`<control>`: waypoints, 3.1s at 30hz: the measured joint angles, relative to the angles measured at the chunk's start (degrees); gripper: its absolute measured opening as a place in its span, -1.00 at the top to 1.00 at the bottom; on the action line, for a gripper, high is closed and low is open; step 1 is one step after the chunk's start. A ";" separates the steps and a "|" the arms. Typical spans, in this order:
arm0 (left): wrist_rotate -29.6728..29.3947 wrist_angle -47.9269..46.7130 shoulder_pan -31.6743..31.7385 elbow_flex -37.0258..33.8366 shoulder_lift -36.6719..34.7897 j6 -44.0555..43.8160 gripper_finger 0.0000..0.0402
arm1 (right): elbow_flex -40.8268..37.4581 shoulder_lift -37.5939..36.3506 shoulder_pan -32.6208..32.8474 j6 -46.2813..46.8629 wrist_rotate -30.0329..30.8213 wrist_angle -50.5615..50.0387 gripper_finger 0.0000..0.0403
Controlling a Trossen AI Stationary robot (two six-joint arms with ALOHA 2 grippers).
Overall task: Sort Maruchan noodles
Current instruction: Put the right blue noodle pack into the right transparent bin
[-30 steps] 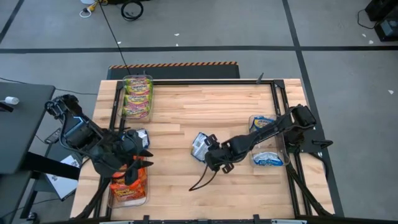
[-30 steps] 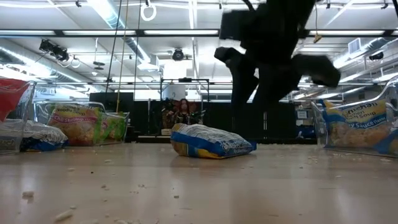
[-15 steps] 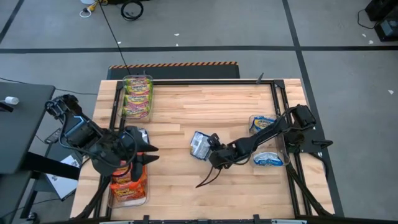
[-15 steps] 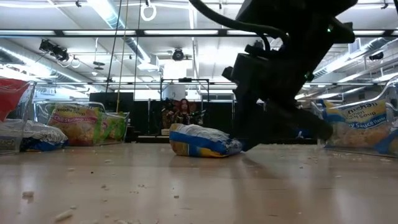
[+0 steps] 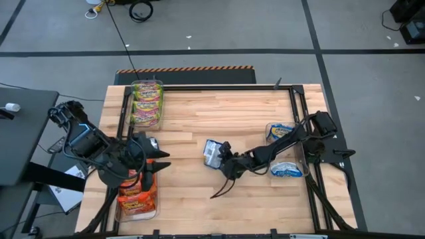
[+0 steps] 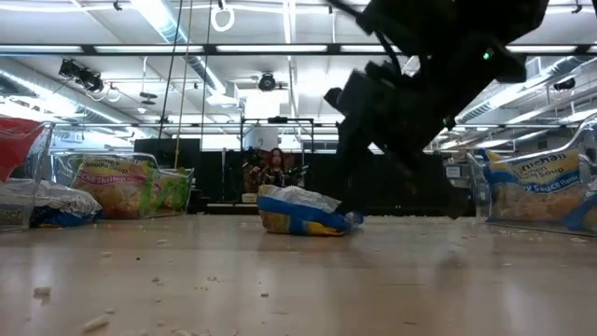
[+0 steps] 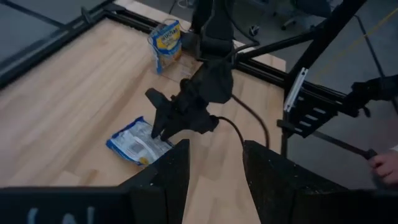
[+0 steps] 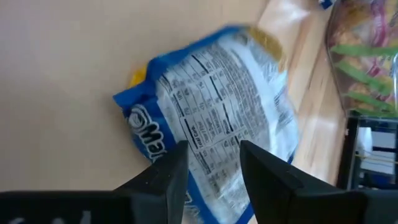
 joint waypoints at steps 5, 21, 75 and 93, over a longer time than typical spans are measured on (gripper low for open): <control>0.02 -0.01 -0.05 0.00 0.02 1.46 0.24 | -0.46 -0.75 0.03 -2.54 2.78 -6.08 0.28; 0.64 -1.21 -1.20 0.00 0.02 1.20 0.24 | -0.01 -6.43 -1.79 -1.75 -3.53 -19.90 0.26; 4.81 2.43 -0.37 0.02 -2.67 9.81 0.24 | -1.52 1.15 -2.26 -16.35 -4.87 2.37 0.04; -1.39 12.06 -0.33 0.02 -2.65 17.70 0.24 | 21.11 -16.34 -2.60 28.42 -18.14 -43.19 0.94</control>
